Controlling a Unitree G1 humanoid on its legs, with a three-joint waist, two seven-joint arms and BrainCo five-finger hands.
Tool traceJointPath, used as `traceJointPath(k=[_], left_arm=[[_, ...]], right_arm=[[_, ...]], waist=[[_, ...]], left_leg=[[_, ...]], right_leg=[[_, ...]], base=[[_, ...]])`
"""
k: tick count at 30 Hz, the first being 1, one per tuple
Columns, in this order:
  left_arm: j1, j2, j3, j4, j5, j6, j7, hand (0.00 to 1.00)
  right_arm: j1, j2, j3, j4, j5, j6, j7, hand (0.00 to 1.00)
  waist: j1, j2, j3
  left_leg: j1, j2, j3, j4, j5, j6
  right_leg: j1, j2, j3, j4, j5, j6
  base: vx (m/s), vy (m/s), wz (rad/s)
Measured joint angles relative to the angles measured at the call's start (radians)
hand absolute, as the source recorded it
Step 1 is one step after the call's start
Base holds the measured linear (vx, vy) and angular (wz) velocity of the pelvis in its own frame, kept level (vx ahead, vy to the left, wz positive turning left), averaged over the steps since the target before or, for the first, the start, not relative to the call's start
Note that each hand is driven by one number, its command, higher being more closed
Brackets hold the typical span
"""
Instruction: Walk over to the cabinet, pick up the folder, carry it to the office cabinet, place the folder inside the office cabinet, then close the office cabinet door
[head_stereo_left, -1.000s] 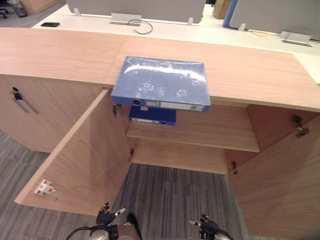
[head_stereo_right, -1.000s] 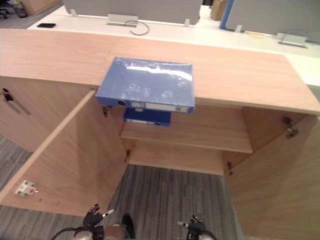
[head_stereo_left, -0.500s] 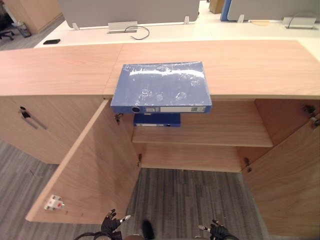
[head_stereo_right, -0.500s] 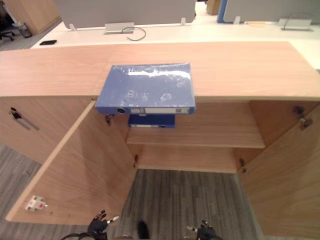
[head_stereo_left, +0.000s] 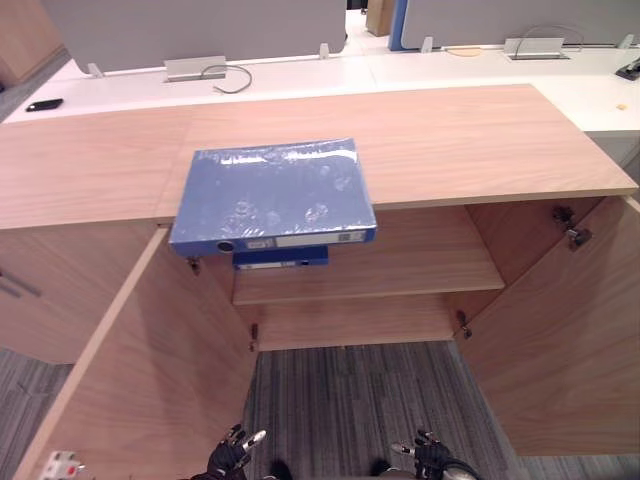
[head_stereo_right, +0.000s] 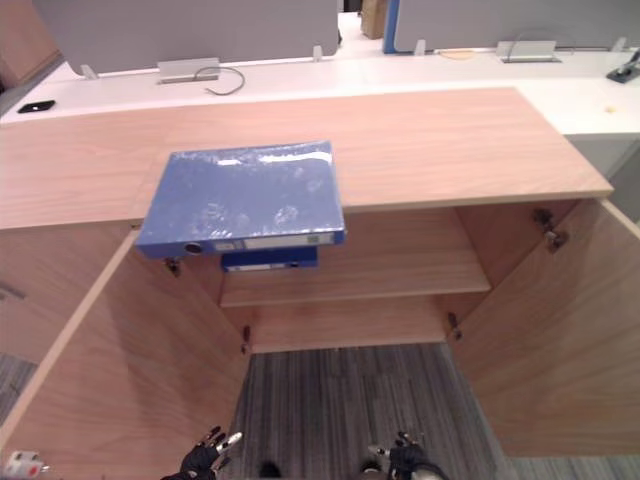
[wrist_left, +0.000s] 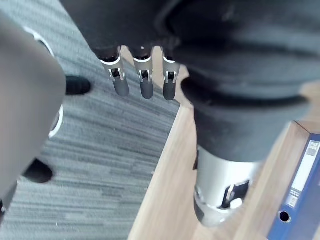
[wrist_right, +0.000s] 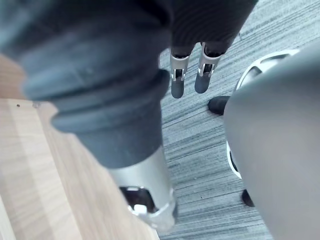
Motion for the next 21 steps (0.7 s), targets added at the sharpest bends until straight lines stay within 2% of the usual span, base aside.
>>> traceJointPath(k=[2,5,11,14,16,17,18,19,20,21], left_arm=[[0.023,-0.003,-0.038,-0.120,-0.073,0.010,-0.016,0.00],[0.034,-0.013,-0.113,-0.299,-0.097,0.008,-0.027,0.00],[0.037,-0.005,-0.113,-0.476,-0.111,0.006,-0.029,0.00],[0.072,-0.007,-0.079,-0.571,0.018,0.007,0.023,0.00],[0.125,-0.029,-0.037,-0.729,0.150,0.008,0.065,0.00],[0.137,-0.033,-0.029,-0.768,0.178,0.007,0.072,0.00],[0.157,-0.038,-0.017,-0.840,0.257,0.005,0.088,0.00],[0.174,-0.041,-0.005,-0.890,0.397,-0.007,0.124,0.00],[0.182,-0.041,0.001,-0.907,0.446,-0.013,0.141,0.00],[0.196,-0.044,0.015,-0.930,0.572,-0.023,0.203,0.00]], right_arm=[[0.002,0.001,0.010,0.001,0.002,0.000,0.000,0.00],[0.001,-0.004,0.067,0.002,-0.004,0.000,0.001,0.00],[0.000,-0.008,0.105,0.007,-0.005,0.000,0.002,0.00],[-0.001,-0.011,0.105,0.013,-0.006,0.000,0.003,0.00],[-0.001,-0.011,0.104,0.021,-0.005,0.001,0.002,0.00],[-0.001,-0.011,0.103,0.022,-0.005,0.002,0.002,0.00],[-0.001,-0.010,0.099,0.024,-0.005,0.002,0.002,0.00],[-0.003,-0.008,0.099,0.028,-0.005,0.002,-0.004,0.00],[-0.004,-0.008,0.099,0.029,-0.005,0.002,-0.009,0.00],[-0.006,-0.007,0.099,0.031,-0.005,0.002,-0.021,0.00]], waist=[[0.001,0.000,-0.003],[0.007,0.000,-0.020],[0.013,0.000,-0.028],[0.020,-0.001,-0.028],[0.031,-0.003,-0.033],[0.035,-0.003,-0.033],[0.044,-0.003,-0.034],[0.060,-0.003,-0.034],[0.067,-0.003,-0.034],[0.075,-0.003,-0.037]], left_leg=[[0.000,0.014,0.002,-0.001,-0.001,-0.013],[0.001,0.018,-0.002,-0.001,-0.005,-0.017],[0.004,-0.001,-0.027,-0.001,-0.016,-0.009],[-0.005,-0.014,-0.063,-0.001,-0.016,-0.004],[-0.023,-0.025,-0.109,-0.001,-0.008,0.008],[-0.028,-0.028,-0.120,-0.001,-0.006,0.012],[-0.038,-0.033,-0.138,-0.001,-0.001,0.017],[-0.039,-0.037,-0.145,-0.001,0.001,0.020],[-0.038,-0.038,-0.147,-0.001,0.002,0.021],[-0.037,-0.041,-0.152,-0.002,0.004,0.023]], right_leg=[[0.012,0.018,-0.001,-0.017,0.002,-0.003],[0.019,0.024,-0.004,-0.025,0.002,-0.004],[0.038,0.010,-0.025,-0.029,0.002,-0.004],[0.047,-0.006,-0.065,-0.029,0.001,-0.004],[0.055,-0.017,-0.108,-0.028,0.001,-0.004],[0.056,-0.020,-0.116,-0.027,0.001,-0.004],[0.056,-0.023,-0.131,-0.025,0.001,-0.004],[0.058,-0.027,-0.133,-0.025,0.001,-0.004],[0.061,-0.028,-0.133,-0.025,0.001,-0.004],[0.063,-0.031,-0.134,-0.024,0.001,-0.004]], base=[[0.06,-0.123,-0.03],[0.05,-0.060,-0.01],[0.00,0.014,0.14],[-0.03,0.032,0.33],[-0.03,0.017,0.56],[-0.03,0.013,0.57],[-0.04,0.027,0.42],[-0.04,0.028,0.31],[-0.04,0.031,0.14],[-0.06,0.021,0.11]])
